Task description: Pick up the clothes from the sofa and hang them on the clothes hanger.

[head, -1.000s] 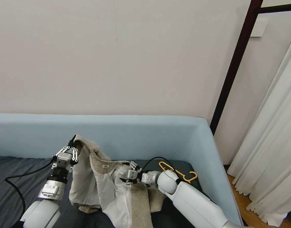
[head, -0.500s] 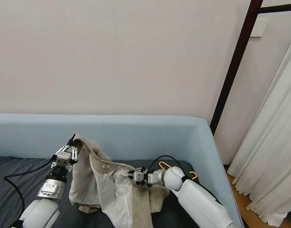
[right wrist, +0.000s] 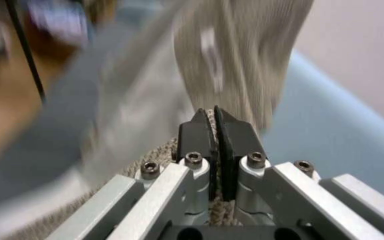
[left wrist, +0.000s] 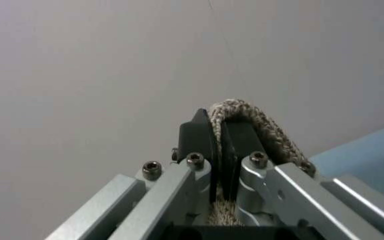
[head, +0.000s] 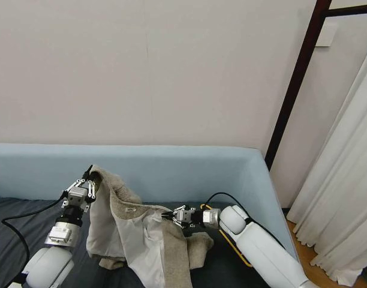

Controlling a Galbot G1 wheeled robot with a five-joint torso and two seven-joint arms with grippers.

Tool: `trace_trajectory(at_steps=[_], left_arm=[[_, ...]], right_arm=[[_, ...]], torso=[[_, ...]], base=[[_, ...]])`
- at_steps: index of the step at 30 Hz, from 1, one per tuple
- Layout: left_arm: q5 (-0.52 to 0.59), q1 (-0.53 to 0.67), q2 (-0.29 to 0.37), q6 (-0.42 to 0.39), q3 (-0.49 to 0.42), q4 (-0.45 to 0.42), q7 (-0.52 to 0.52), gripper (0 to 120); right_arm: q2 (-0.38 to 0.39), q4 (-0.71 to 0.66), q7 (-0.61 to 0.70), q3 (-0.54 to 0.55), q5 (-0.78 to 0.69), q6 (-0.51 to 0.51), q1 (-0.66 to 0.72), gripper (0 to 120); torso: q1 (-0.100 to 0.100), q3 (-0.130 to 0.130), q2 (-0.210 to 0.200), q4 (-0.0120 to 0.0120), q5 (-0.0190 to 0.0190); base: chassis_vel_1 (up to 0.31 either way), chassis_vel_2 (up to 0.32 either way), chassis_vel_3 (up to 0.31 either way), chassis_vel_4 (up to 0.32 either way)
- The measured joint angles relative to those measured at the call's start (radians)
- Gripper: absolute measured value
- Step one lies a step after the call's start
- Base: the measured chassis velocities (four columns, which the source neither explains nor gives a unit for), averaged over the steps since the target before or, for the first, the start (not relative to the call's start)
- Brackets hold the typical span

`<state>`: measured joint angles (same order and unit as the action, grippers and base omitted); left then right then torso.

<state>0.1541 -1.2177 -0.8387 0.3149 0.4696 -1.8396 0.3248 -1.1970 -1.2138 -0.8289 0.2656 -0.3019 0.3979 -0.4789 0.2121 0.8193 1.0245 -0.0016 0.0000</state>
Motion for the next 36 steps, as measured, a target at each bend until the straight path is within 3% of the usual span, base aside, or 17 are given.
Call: trace_trajectory(at_steps=[2,5,7,18,25,29,31,35,36], left_arm=[[0.008,0.017,0.001,0.0,-0.004,-0.004,0.001,0],[0.012,0.025,0.001,0.001,-0.006,-0.006,0.001,0],[0.027,0.053,0.001,0.007,-0.013,-0.018,0.001,0],[0.092,0.13,-0.015,-0.013,0.003,-0.1,0.018,0],[0.15,0.113,0.011,-0.045,0.074,-0.181,0.039,0],[0.15,0.013,0.032,-0.045,0.133,-0.228,0.038,0],[0.113,-0.032,0.016,-0.028,0.112,-0.226,0.026,0],[0.002,-0.151,-0.103,0.009,-0.01,-0.141,0.004,0],[0.002,-0.151,-0.103,0.009,-0.01,-0.141,0.004,0]], right_arm=[[0.027,-0.041,-0.029,0.025,-0.203,0.0,0.012,0],[0.035,-0.051,-0.042,0.027,-0.268,-0.004,0.02,0],[0.051,-0.058,-0.082,0.014,-0.398,-0.022,0.052,0],[0.11,-0.109,-0.105,-0.047,-0.648,-0.112,0.18,0],[0.153,-0.203,-0.071,-0.052,-0.724,-0.143,0.272,0],[0.188,-0.243,-0.086,-0.037,-0.729,-0.147,0.279,0],[0.202,-0.24,-0.114,-0.028,-0.692,-0.138,0.237,0],[0.205,-0.141,-0.24,-0.017,-0.48,-0.093,0.018,0],[0.205,-0.141,-0.24,-0.017,-0.48,-0.093,0.018,0]], torso=[[0.0,0.0,0.0,0.0001,0.0],[0.0,0.0,0.0,0.0001,0.0],[0.0,0.0,0.0,0.0001,0.0],[0.0,0.0,0.0,0.0,0.0],[0.0,0.0,0.0,-0.0001,-0.0001],[0.0,-0.001,0.0,0.0008,0.0],[0.0,-0.001,0.0,0.001,0.0001],[0.0,0.0,0.0,-0.0003,0.0002],[0.0,0.0,0.0,-0.0003,0.0002]], base=[[0.0,0.0,0.0,0.0],[0.0,0.0,0.0,0.0],[0.0,0.0,0.0,0.0],[0.0,0.0,0.0,0.0],[0.0,0.0,0.0,0.0],[0.0,0.0,0.0,0.0],[0.0,0.0,0.0,0.0],[0.0,0.0,0.0,0.0],[0.0,0.0,0.0,0.0]])
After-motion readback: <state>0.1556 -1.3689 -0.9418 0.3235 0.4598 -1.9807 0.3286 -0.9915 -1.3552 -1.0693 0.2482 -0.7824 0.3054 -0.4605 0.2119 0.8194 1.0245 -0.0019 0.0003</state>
